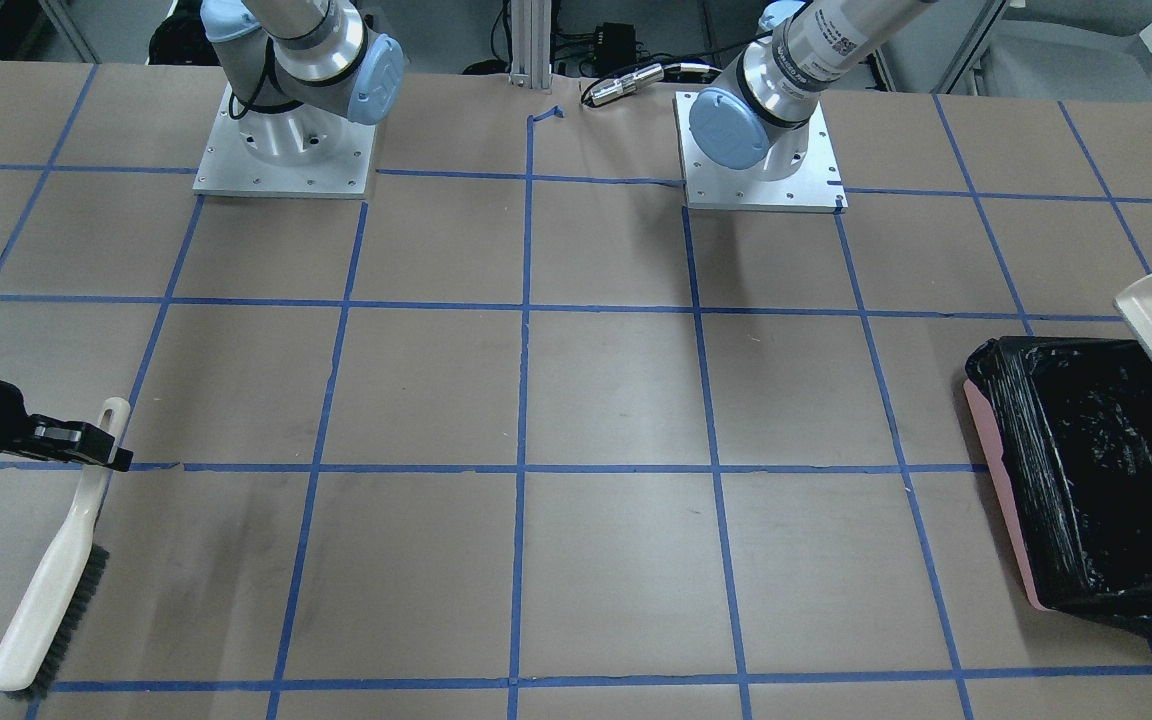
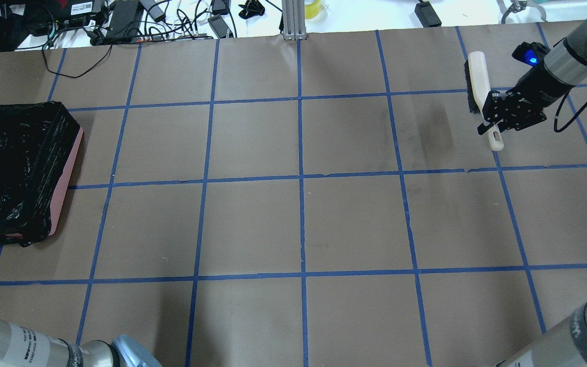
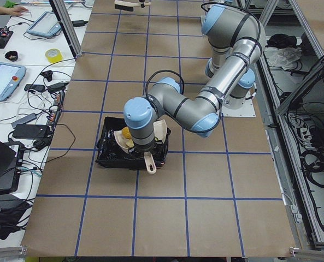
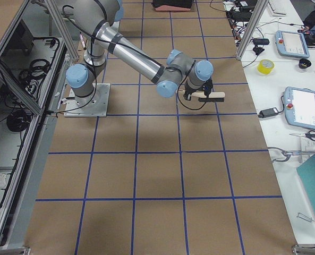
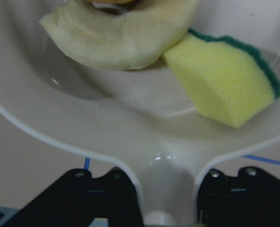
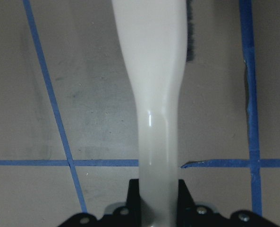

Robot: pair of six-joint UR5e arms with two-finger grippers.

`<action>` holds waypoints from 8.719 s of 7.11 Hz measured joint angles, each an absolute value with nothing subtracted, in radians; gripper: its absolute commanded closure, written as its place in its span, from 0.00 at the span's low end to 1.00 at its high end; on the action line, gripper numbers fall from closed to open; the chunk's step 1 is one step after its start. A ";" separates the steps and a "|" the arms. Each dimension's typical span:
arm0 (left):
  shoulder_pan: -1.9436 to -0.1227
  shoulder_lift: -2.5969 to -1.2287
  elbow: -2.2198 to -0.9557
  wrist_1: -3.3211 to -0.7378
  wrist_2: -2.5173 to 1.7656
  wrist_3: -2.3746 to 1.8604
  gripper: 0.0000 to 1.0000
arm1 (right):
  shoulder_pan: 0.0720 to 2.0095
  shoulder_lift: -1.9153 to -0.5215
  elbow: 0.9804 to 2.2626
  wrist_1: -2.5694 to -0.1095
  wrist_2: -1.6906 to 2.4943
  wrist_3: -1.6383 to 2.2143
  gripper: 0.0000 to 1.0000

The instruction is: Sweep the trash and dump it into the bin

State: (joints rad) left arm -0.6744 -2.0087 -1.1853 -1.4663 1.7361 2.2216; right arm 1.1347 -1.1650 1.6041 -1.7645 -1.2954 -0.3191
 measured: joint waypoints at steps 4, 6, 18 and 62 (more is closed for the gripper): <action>-0.833 -1.970 -1.342 -0.964 2.059 2.372 1.00 | 1.131 -1.126 1.597 -1.705 -1.350 -0.372 1.00; -0.880 -1.947 -1.437 -0.748 2.124 2.411 1.00 | 1.130 -1.122 1.597 -1.696 -1.357 -0.371 1.00; -1.167 -1.954 -1.394 -1.188 1.564 2.015 1.00 | 1.097 -1.083 1.599 -1.713 -1.351 -0.433 0.30; -1.520 -1.618 -1.529 -1.478 1.556 0.215 0.00 | 1.575 -1.549 1.552 -1.617 -1.606 -0.025 0.00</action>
